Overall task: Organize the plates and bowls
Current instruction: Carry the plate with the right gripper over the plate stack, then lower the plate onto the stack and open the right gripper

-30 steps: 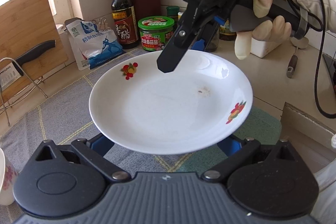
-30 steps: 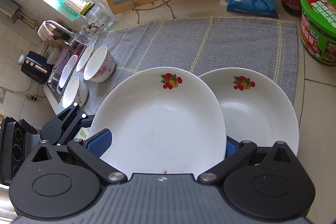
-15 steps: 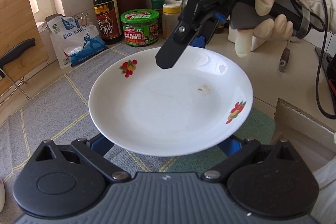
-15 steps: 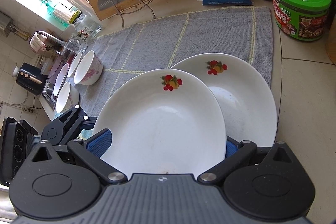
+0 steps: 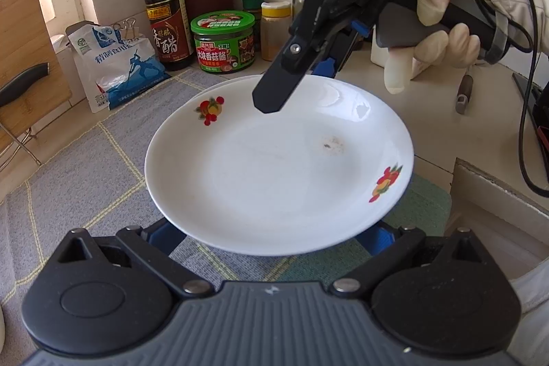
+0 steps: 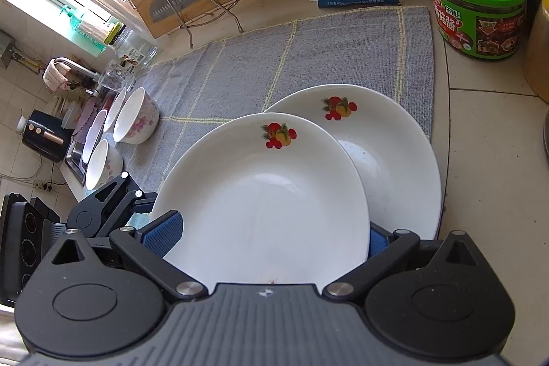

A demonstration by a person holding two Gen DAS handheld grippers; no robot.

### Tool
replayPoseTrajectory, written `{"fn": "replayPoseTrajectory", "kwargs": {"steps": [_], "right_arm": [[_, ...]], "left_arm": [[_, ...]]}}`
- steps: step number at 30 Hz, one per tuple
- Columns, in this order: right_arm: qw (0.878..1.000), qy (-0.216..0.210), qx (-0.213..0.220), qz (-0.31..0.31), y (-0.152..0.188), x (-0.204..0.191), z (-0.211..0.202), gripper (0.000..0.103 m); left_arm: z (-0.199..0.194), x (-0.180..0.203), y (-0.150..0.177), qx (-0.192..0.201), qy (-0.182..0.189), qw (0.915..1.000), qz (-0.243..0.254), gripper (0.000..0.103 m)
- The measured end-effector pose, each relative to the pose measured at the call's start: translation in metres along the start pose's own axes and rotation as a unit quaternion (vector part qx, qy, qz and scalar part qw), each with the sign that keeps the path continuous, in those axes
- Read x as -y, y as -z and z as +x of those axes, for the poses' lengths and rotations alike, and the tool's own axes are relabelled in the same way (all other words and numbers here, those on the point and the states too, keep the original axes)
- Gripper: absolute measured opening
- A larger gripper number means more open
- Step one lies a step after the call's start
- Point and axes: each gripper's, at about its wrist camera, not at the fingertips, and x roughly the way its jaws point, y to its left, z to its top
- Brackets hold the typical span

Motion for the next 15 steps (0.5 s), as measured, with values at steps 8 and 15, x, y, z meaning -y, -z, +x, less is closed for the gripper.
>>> {"fn": "replayPoseTrajectory", "kwargs": {"steps": [8,15], "right_arm": [[1.000,0.004,0.010,0.008,0.003,0.003,-0.007,0.103],[1.000,0.010,0.015,0.021,0.008,0.007,-0.010,0.103]], "left_arm": [[0.007,-0.002,-0.002,0.001,0.009,0.9999,0.013,0.102],[0.013,-0.003,-0.007,-0.006,0.021,0.9996,0.020,0.102]]}}
